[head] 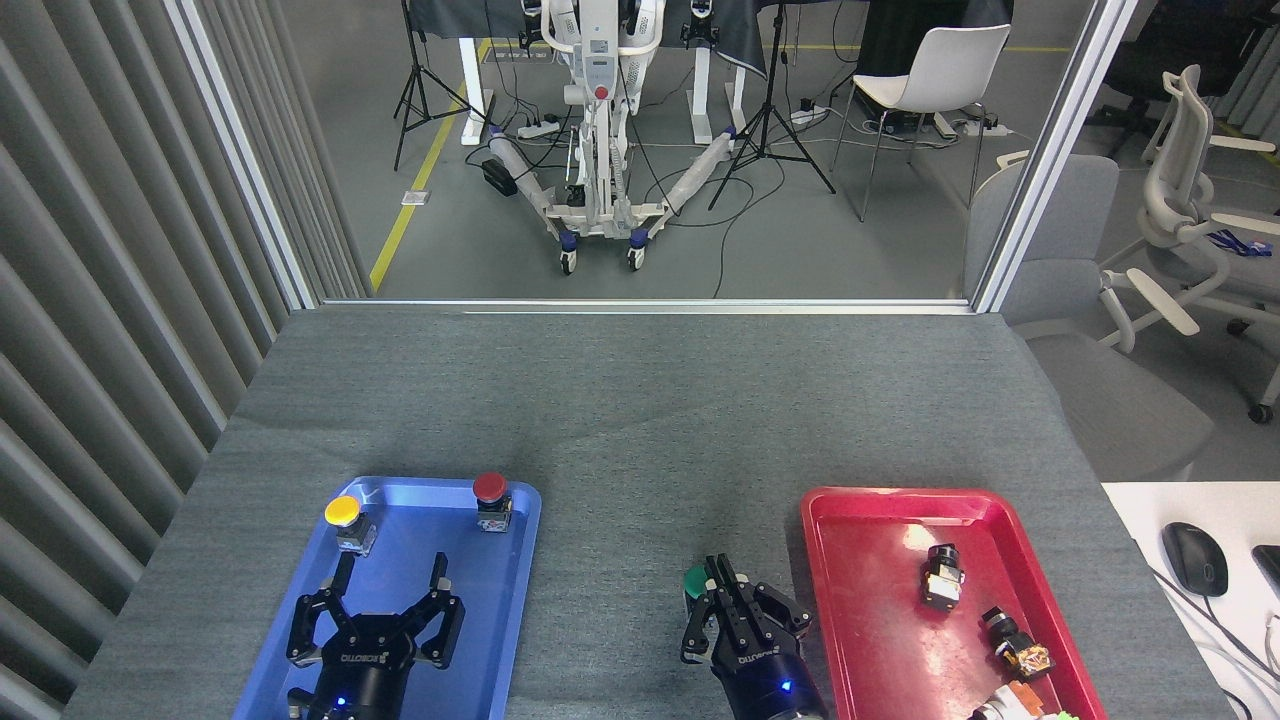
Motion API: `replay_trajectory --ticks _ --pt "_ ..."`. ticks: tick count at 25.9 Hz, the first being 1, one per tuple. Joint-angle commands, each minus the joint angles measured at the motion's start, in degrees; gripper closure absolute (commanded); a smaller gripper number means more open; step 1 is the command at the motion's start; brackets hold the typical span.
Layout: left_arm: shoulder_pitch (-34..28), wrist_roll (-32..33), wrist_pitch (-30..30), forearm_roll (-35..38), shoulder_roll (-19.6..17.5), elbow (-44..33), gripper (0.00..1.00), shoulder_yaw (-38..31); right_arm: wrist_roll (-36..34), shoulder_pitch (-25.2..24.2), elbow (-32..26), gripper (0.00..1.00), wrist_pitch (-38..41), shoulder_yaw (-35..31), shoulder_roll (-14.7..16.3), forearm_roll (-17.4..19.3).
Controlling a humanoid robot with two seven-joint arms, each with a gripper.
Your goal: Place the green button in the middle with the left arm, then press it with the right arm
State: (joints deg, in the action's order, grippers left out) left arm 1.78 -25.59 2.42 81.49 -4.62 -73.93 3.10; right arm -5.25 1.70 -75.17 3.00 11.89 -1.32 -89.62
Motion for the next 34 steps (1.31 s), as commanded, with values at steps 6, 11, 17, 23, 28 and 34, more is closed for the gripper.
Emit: replay_trajectory --ticks 6,11,17,23,28,34 --pt "-0.4 1.8 0.7 -12.3 -2.3 -0.2 0.01 -5.2 -0.6 0.9 4.8 0.82 0.2 0.4 -0.7 0.0" --pt "0.3 7.2 -3.6 -12.3 -6.3 0.6 0.01 -5.1 -0.8 1.4 6.3 0.82 0.2 1.0 -0.8 -0.7" --pt "0.7 13.8 -5.4 -13.3 -7.9 0.1 0.01 -5.6 -1.1 1.4 6.2 0.82 0.1 1.1 -0.9 -0.7" --pt "0.3 14.3 -4.3 -13.0 -7.9 1.1 0.01 -5.8 -3.4 1.5 1.1 0.81 0.1 0.9 -0.9 -0.6" --pt "0.3 14.3 2.2 -13.1 -8.3 0.5 0.01 -6.9 -3.3 1.3 -3.5 0.54 0.1 -0.2 -0.8 -0.6" --pt "0.1 14.3 0.6 -13.2 -8.8 0.5 0.01 -6.9 -3.2 -1.8 -7.9 0.00 1.1 -6.9 -0.3 -0.4"
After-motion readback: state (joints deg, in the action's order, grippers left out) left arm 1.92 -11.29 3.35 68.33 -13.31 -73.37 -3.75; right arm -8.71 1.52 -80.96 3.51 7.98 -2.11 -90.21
